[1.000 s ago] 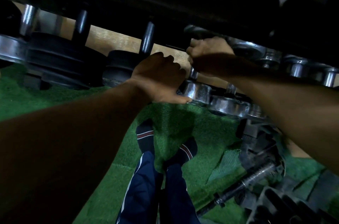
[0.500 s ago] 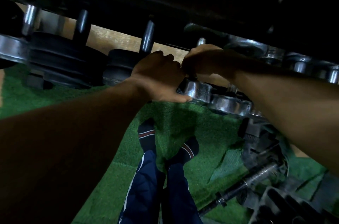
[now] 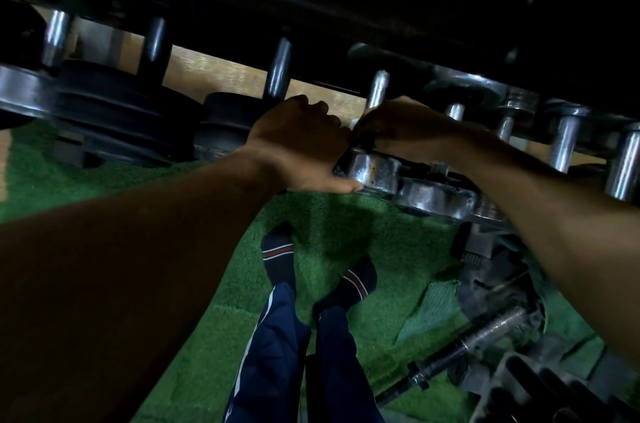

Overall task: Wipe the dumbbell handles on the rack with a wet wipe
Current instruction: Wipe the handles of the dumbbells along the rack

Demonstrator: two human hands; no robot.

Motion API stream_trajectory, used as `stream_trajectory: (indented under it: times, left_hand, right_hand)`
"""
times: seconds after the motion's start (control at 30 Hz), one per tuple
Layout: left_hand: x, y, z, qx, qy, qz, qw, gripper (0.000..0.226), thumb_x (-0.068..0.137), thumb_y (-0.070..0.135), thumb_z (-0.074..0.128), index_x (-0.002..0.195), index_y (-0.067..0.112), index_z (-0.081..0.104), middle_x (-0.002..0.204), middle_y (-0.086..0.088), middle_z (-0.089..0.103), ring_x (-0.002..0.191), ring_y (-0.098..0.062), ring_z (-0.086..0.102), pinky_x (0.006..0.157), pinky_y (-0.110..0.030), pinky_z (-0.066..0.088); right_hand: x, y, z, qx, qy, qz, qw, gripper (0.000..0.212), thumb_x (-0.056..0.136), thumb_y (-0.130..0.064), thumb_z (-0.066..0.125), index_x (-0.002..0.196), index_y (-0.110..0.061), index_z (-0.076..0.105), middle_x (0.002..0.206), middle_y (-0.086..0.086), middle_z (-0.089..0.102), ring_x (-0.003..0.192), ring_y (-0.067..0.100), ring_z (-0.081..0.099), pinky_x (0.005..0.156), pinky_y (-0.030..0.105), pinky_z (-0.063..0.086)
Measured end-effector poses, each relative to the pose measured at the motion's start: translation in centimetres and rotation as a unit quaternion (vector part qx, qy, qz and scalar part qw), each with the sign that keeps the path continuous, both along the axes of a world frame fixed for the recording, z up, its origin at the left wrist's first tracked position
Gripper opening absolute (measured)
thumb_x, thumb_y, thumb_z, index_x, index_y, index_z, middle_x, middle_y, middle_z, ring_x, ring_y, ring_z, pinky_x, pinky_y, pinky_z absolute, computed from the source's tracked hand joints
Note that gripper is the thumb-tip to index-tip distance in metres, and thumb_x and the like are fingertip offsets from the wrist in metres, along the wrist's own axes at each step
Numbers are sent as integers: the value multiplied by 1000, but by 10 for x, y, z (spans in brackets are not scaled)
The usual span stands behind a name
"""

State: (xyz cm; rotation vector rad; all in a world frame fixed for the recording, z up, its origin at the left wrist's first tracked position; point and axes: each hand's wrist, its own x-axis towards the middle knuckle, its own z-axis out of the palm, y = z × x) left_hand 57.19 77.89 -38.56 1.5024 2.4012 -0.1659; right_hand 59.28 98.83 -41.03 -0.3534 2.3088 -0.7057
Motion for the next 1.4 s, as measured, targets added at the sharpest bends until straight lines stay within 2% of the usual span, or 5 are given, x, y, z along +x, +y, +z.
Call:
stream_trajectory:
  times: [0.33, 0.53, 1.0, 1.17, 1.4]
  left_hand:
    - [-1, 1, -5, -38, 21, -13, 999, 88, 81, 93, 21, 110, 22, 64, 108, -2, 69, 104, -24, 61, 87, -40, 43]
    - [-1, 4, -2, -57, 1, -8, 998, 88, 82, 93, 25, 123, 24, 60, 118, -2, 67, 110, -24, 59, 91, -41, 42]
    - [-1, 6, 0, -66, 23, -17, 997, 96, 78, 96, 16, 122, 23, 60, 117, -2, 68, 109, -24, 60, 91, -40, 44]
    - [-1, 4, 0, -62, 30, -16, 998, 97, 78, 97, 14, 121, 23, 60, 115, -1, 68, 107, -23, 61, 89, -41, 46]
    - [-2, 6, 0, -63, 27, -17, 998, 98, 78, 97, 14, 124, 24, 60, 115, -1, 68, 106, -23, 62, 90, -42, 50]
  right_hand:
    - [13, 13, 0, 36, -71, -132, 988, 17, 88, -18, 61, 86, -29, 74, 79, -14, 66, 76, 2, 60, 59, 4, 39]
    - [34, 9, -34, 15, -68, -267, 961, 17, 87, -8, 53, 80, -15, 68, 80, 0, 63, 80, 17, 57, 61, 25, 34]
    - [-7, 2, -43, -312, -151, -751, 562, 29, 87, 18, 42, 99, 3, 64, 91, 17, 57, 81, 26, 56, 66, 27, 53]
    - [14, -6, -37, -299, -114, -696, 643, 27, 78, 11, 50, 102, 20, 60, 77, 15, 51, 71, 23, 48, 78, 30, 51]
    - [46, -7, -42, -114, -46, -573, 811, 13, 75, -20, 74, 80, -23, 62, 82, 5, 69, 71, 23, 65, 56, 30, 48]
